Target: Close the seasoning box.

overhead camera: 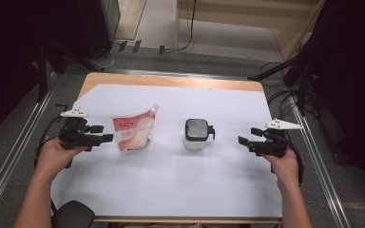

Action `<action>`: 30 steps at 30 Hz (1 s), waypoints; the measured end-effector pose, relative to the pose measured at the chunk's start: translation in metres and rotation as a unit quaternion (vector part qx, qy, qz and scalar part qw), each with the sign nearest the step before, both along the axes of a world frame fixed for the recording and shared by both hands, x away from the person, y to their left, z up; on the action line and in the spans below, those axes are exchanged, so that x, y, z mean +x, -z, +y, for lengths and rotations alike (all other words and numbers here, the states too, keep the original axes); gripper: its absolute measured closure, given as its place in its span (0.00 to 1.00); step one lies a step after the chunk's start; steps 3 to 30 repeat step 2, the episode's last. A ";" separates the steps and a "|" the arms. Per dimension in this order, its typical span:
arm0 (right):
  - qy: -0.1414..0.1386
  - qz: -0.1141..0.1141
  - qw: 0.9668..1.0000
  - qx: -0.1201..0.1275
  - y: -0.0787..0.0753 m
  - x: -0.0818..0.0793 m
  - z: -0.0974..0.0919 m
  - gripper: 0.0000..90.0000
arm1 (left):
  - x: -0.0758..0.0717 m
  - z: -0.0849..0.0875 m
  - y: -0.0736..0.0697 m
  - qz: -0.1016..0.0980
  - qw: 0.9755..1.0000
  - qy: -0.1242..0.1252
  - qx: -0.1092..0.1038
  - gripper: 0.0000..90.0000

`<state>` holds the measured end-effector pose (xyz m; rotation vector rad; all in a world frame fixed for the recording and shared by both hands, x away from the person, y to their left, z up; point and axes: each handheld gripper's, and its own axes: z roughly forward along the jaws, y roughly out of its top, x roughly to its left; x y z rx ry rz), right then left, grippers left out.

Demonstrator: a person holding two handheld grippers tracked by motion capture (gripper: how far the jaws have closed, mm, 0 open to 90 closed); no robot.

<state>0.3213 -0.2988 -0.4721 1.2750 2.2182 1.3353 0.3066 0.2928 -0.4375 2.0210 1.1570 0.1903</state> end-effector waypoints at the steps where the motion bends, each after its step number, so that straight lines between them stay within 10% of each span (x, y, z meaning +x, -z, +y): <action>1: 0.000 0.000 1.000 -0.002 0.000 0.000 -0.001 0.29 | 0.000 0.000 0.000 -0.001 1.000 0.000 0.001 0.40; 30: 0.000 0.000 1.000 -0.002 0.001 0.000 -0.001 0.29 | 0.000 0.000 0.000 0.000 1.000 0.000 0.000 0.40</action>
